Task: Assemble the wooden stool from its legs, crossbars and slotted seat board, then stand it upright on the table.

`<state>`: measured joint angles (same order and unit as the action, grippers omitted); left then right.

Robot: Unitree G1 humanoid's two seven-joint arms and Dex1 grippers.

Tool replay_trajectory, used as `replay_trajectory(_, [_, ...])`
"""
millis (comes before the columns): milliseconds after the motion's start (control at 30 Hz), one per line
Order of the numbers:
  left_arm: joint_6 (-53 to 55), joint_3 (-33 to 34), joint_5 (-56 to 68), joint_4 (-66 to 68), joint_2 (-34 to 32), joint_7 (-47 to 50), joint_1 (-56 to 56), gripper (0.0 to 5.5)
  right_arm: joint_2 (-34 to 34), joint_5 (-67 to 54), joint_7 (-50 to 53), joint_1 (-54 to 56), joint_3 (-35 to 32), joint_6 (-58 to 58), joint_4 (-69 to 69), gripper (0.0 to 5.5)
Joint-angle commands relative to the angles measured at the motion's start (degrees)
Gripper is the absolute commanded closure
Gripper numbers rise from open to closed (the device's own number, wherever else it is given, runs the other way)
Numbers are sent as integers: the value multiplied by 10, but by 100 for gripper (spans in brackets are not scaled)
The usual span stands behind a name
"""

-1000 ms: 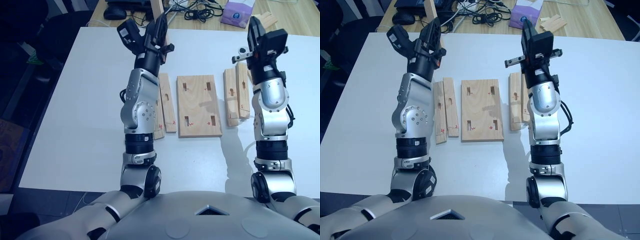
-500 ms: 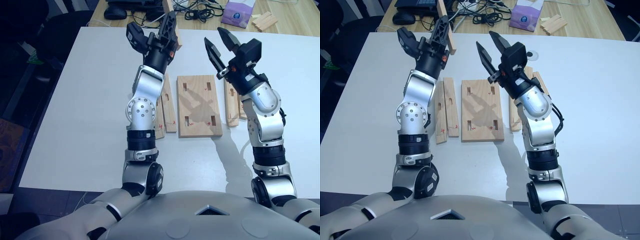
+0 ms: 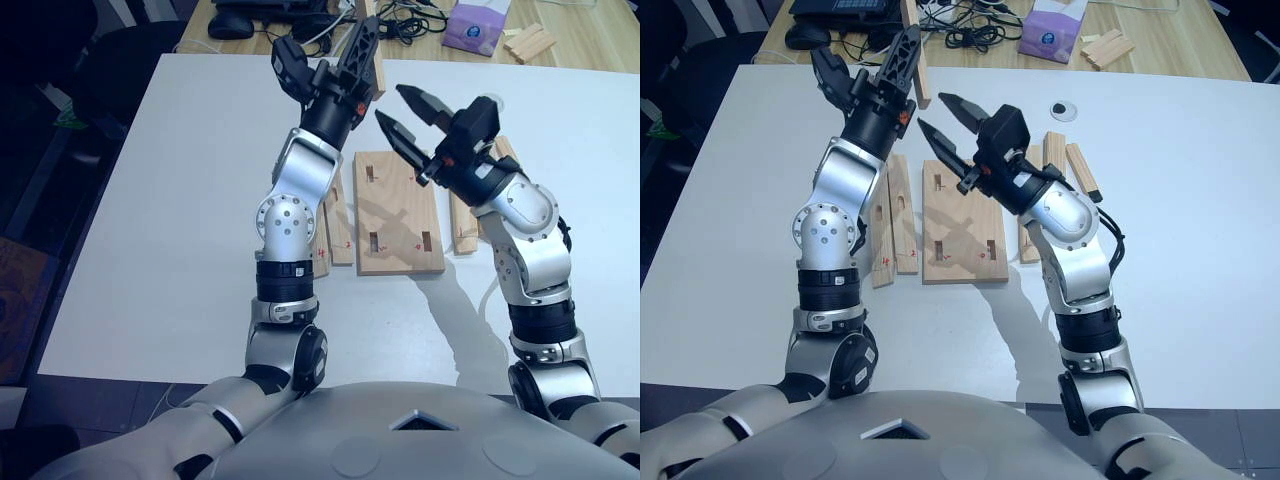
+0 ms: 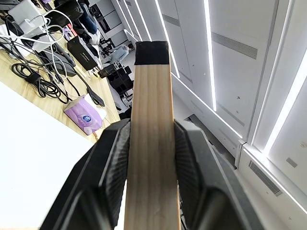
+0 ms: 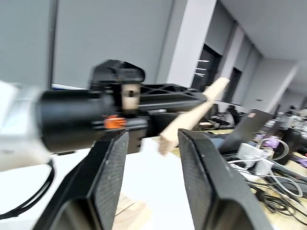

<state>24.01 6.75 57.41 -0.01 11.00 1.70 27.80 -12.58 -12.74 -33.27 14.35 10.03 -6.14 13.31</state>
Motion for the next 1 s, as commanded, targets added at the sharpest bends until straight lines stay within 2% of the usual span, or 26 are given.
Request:
replay_trajectory(33, [3,-6,3,-9,40,-1,-6,419,0,-7,1,-2,1,-12,7,362])
replay_trajectory(633, [22,-45,24,-38,55,11,-27,419,23,17,54,17,-9,12,-26,362])
replay_trajectory(800, [23,-56,27,-43,56,17,-33,419,46,33,112,37,-38,22,-60,362])
replay_trajectory(1000, [19,-56,31,-46,48,23,-31,419,49,44,134,44,-53,34,-84,362])
